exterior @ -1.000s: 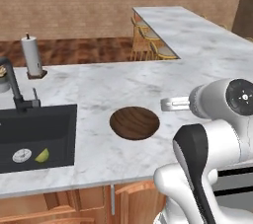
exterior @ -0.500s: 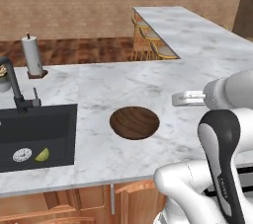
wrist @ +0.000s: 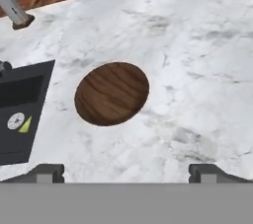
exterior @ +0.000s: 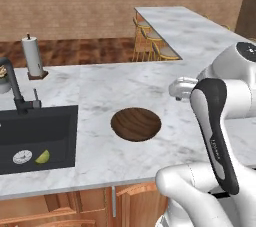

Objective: Clear the mugs and bowl far away from the sink.

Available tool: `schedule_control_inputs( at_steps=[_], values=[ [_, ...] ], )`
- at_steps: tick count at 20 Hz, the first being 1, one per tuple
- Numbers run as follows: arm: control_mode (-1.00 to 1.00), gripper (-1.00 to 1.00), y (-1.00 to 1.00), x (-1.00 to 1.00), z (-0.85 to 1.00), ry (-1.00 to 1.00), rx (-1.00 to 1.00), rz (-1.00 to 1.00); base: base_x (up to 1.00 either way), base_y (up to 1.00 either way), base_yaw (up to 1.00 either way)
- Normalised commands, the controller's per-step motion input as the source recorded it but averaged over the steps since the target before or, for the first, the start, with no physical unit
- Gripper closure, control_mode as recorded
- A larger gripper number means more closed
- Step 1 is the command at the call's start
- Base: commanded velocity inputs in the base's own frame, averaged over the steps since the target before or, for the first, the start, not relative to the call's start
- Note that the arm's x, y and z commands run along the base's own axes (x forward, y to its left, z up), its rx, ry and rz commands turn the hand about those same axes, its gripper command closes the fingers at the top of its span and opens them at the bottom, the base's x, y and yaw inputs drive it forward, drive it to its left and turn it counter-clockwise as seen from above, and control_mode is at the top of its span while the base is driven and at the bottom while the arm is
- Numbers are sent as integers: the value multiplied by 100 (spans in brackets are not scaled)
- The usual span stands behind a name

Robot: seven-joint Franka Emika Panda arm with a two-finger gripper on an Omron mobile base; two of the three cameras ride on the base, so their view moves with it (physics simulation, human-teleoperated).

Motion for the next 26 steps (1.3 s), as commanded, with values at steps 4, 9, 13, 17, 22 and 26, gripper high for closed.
schedule_control_inputs(
  at_steps=[4,9,13,17,22,26],
  values=[
    [-100,-100,-27,29,0,37,10,-7,0,0,0],
    [-100,-100,-56,2,-23,7,23,2,0,0,0],
    [-100,-100,-54,0,-45,0,29,9,0,0,0],
    [-100,-100,-32,0,-39,0,15,7,0,0,0],
    [-100,-100,-4,1,-42,-1,1,1,0,0,0],
    [-100,-100,0,18,-45,0,0,0,0,0,0]
  ],
)
